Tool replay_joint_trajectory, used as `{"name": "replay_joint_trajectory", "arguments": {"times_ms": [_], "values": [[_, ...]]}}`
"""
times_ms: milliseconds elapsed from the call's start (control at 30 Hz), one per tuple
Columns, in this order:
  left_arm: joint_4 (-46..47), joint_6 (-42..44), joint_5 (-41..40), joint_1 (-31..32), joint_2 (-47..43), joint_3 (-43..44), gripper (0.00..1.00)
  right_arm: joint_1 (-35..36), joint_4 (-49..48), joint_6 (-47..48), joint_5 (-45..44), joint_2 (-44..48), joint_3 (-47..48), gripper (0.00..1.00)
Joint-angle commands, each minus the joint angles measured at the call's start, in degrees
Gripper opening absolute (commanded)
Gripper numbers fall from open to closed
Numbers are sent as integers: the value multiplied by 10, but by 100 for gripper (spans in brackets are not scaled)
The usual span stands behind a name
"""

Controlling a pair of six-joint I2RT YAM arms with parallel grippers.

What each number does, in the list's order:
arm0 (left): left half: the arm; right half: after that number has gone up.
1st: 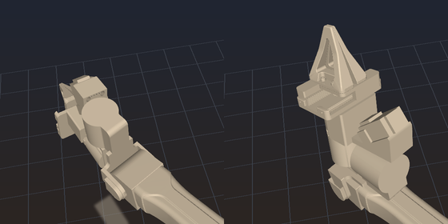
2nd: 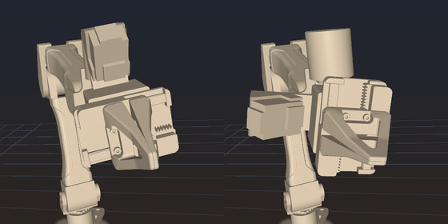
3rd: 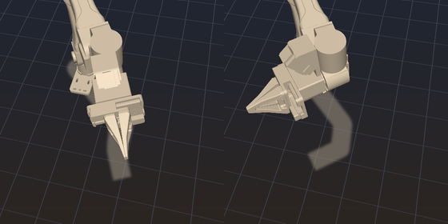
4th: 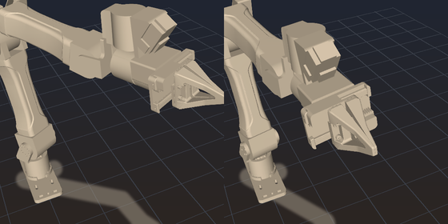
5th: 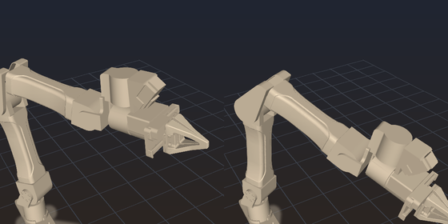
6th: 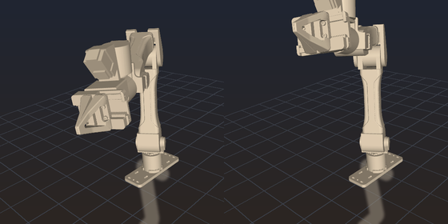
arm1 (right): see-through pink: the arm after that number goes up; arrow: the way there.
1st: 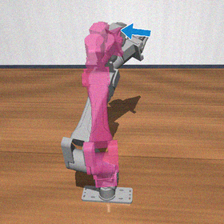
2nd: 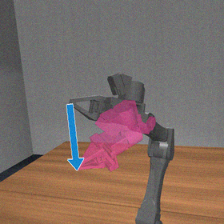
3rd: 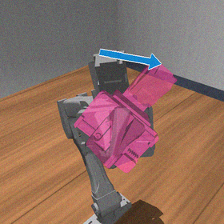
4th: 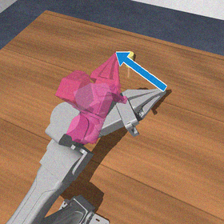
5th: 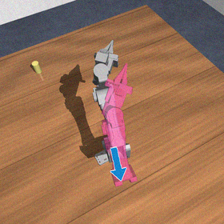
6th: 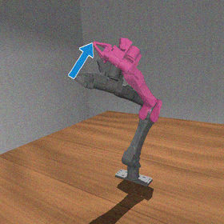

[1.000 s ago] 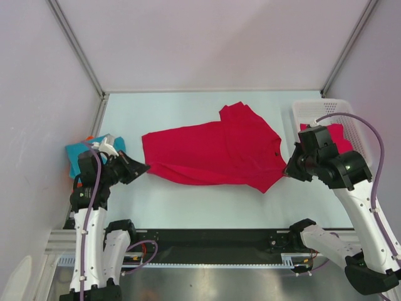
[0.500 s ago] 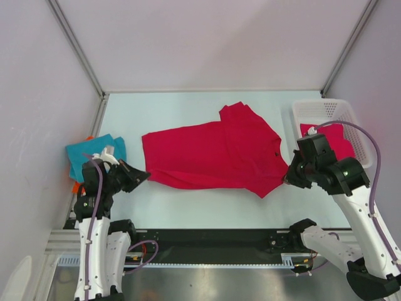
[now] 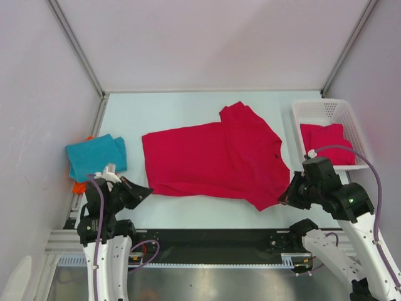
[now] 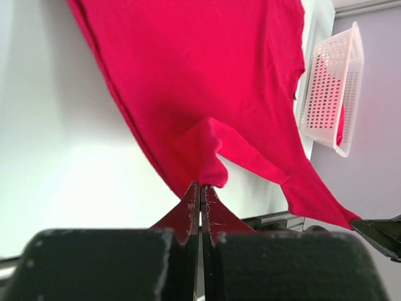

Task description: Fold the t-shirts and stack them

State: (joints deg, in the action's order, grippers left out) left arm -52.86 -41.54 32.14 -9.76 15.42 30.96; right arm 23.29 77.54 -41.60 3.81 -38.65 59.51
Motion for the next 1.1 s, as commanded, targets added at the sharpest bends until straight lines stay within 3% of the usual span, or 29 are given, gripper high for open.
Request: {"name": "replay_joint_trajectory", "arguments": {"times_ms": [0,333,700,1067], "values": [[-71,-18,-4,-2,-23,14,0,5,95,-8,39,20,-21,0],[-125,12,-18,0,-23,33,0,6,92,-33,20,38,-42,0],[58,-23,-17,-1,94,61,0,6,57,15,-129,-105,130,0],[253,-85,22,-6,179,-34,0,4,-77,32,-166,-193,101,0]]}}
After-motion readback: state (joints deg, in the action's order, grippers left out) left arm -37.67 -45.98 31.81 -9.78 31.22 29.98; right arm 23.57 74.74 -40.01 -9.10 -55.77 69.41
